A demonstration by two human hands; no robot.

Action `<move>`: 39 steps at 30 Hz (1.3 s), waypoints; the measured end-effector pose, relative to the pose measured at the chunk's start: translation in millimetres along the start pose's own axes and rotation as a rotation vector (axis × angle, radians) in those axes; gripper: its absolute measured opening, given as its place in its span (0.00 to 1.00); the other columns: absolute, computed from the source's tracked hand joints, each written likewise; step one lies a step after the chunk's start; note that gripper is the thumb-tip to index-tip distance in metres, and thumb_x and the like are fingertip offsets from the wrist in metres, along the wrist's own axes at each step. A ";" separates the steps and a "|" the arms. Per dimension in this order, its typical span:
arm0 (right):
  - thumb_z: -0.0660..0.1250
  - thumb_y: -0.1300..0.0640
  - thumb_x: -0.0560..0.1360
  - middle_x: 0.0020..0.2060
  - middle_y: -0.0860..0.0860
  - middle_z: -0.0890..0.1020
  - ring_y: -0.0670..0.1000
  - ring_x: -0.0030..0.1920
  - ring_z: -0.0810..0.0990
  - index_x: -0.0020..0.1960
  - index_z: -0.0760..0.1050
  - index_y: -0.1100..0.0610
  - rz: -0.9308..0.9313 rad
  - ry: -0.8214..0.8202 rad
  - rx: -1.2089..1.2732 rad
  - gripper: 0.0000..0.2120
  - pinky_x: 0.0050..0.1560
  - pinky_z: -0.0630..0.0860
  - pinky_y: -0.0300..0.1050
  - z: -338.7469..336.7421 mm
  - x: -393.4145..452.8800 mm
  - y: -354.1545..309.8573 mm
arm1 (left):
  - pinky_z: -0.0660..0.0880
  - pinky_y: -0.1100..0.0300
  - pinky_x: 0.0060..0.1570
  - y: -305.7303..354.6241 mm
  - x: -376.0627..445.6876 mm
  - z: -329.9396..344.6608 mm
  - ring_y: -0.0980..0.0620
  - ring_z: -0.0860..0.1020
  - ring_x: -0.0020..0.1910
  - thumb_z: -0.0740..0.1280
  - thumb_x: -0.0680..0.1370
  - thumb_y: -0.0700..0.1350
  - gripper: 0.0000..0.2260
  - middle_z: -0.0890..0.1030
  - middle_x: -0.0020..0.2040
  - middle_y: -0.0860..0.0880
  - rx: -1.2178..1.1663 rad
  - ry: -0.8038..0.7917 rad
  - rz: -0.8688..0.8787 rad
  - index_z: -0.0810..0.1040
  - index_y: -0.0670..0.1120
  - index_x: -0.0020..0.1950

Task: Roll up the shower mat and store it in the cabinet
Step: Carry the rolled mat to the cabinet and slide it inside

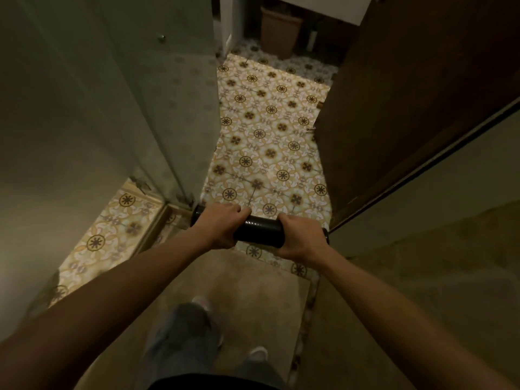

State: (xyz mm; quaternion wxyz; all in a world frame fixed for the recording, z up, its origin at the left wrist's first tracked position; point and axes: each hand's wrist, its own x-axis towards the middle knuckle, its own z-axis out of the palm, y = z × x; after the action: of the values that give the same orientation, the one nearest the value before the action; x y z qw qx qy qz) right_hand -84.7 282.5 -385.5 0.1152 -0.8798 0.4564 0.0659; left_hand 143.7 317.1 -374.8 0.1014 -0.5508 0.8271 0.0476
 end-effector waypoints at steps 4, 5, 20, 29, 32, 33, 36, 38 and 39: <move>0.66 0.35 0.61 0.41 0.46 0.80 0.52 0.38 0.80 0.52 0.70 0.50 -0.017 -0.026 0.014 0.26 0.34 0.75 0.46 -17.0 60.1 27.6 | 0.67 0.56 0.32 -35.4 55.1 -6.1 0.47 0.79 0.44 0.72 0.67 0.52 0.24 0.79 0.48 0.49 -0.014 0.003 -0.001 0.68 0.49 0.59; 0.70 0.38 0.62 0.41 0.47 0.80 0.52 0.39 0.80 0.52 0.70 0.50 -0.007 -0.048 -0.001 0.25 0.36 0.77 0.47 -20.2 78.9 34.8 | 0.68 0.56 0.33 -46.9 71.5 -5.8 0.47 0.79 0.44 0.72 0.67 0.53 0.24 0.79 0.48 0.49 -0.013 0.003 -0.003 0.68 0.49 0.59; 0.73 0.40 0.63 0.45 0.48 0.81 0.54 0.42 0.81 0.55 0.70 0.50 0.064 -0.062 -0.024 0.26 0.41 0.80 0.52 -103.4 324.4 142.3 | 0.72 0.54 0.34 -210.4 305.3 -60.1 0.46 0.78 0.44 0.71 0.66 0.52 0.22 0.78 0.48 0.49 -0.089 0.017 0.051 0.69 0.49 0.57; 0.73 0.41 0.63 0.45 0.48 0.81 0.54 0.41 0.81 0.55 0.69 0.49 0.010 -0.073 -0.006 0.26 0.38 0.78 0.49 -137.0 484.5 247.1 | 0.68 0.56 0.34 -281.5 470.1 -81.6 0.46 0.79 0.45 0.71 0.68 0.52 0.22 0.79 0.49 0.49 -0.084 -0.010 -0.015 0.68 0.49 0.57; 0.72 0.40 0.64 0.46 0.49 0.81 0.54 0.42 0.81 0.54 0.70 0.49 -0.040 -0.131 -0.013 0.24 0.41 0.80 0.51 -146.3 540.3 288.6 | 0.72 0.53 0.39 -300.0 527.7 -85.3 0.46 0.79 0.47 0.69 0.68 0.53 0.21 0.78 0.51 0.49 -0.110 -0.038 -0.065 0.68 0.49 0.58; 0.71 0.39 0.64 0.45 0.48 0.81 0.54 0.42 0.81 0.54 0.69 0.48 -0.046 -0.137 -0.015 0.24 0.41 0.80 0.51 -151.1 556.4 301.5 | 0.72 0.52 0.40 -304.8 544.9 -88.0 0.45 0.79 0.47 0.69 0.69 0.53 0.21 0.78 0.51 0.49 -0.108 -0.050 -0.076 0.68 0.49 0.58; 0.70 0.39 0.64 0.45 0.47 0.80 0.54 0.42 0.81 0.53 0.68 0.48 -0.092 -0.144 -0.029 0.23 0.39 0.79 0.50 -172.3 602.1 337.1 | 0.73 0.52 0.39 -321.0 589.6 -102.9 0.45 0.78 0.48 0.69 0.69 0.53 0.21 0.78 0.51 0.49 -0.156 -0.022 -0.114 0.69 0.49 0.59; 0.70 0.39 0.64 0.46 0.47 0.80 0.54 0.42 0.81 0.53 0.68 0.49 -0.129 -0.152 -0.051 0.24 0.39 0.79 0.50 -183.7 632.4 357.1 | 0.72 0.52 0.38 -331.3 616.2 -107.4 0.45 0.78 0.47 0.69 0.69 0.52 0.21 0.78 0.51 0.48 -0.180 -0.018 -0.134 0.69 0.49 0.58; 0.70 0.39 0.64 0.46 0.48 0.80 0.54 0.42 0.81 0.54 0.68 0.49 -0.144 -0.153 -0.061 0.24 0.39 0.79 0.51 -188.1 649.4 365.6 | 0.72 0.52 0.37 -339.2 630.2 -108.7 0.45 0.78 0.47 0.69 0.69 0.52 0.21 0.78 0.50 0.48 -0.188 -0.018 -0.144 0.69 0.49 0.58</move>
State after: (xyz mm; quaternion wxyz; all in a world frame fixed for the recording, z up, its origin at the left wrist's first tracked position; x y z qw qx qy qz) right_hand -8.8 -482.2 -399.8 0.1275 -0.9057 0.3799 0.1383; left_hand 208.6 -403.6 -396.4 0.0599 -0.6155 0.7762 0.1227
